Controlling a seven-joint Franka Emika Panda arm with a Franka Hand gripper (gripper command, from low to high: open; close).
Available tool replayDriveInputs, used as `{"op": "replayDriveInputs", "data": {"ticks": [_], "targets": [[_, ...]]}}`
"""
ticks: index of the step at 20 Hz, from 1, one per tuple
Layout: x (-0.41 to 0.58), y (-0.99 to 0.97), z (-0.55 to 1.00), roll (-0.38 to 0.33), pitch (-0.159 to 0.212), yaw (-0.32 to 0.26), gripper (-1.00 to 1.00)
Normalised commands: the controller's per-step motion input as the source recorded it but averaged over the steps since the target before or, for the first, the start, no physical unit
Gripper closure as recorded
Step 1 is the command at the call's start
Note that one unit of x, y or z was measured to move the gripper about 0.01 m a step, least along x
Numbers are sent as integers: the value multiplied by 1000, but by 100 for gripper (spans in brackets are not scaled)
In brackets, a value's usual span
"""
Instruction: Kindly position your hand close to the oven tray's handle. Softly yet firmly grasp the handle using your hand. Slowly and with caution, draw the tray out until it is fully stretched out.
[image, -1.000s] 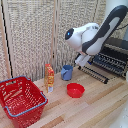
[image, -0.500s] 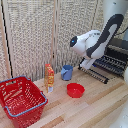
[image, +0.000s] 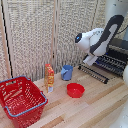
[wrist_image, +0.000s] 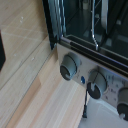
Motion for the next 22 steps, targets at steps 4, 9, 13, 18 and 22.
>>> {"op": "replayDriveInputs", "data": {"ticks": [4, 9, 13, 18, 22], "targets": [[0, -657, -29, 0, -26, 0, -100], [0, -617, -11, 0, -44, -15, -100], [0, -546, -14, 0, -21, -7, -100], [22, -291, -43, 0, 0, -1, -100], [-22, -232, -8, 11, 0, 4, 100]]}}
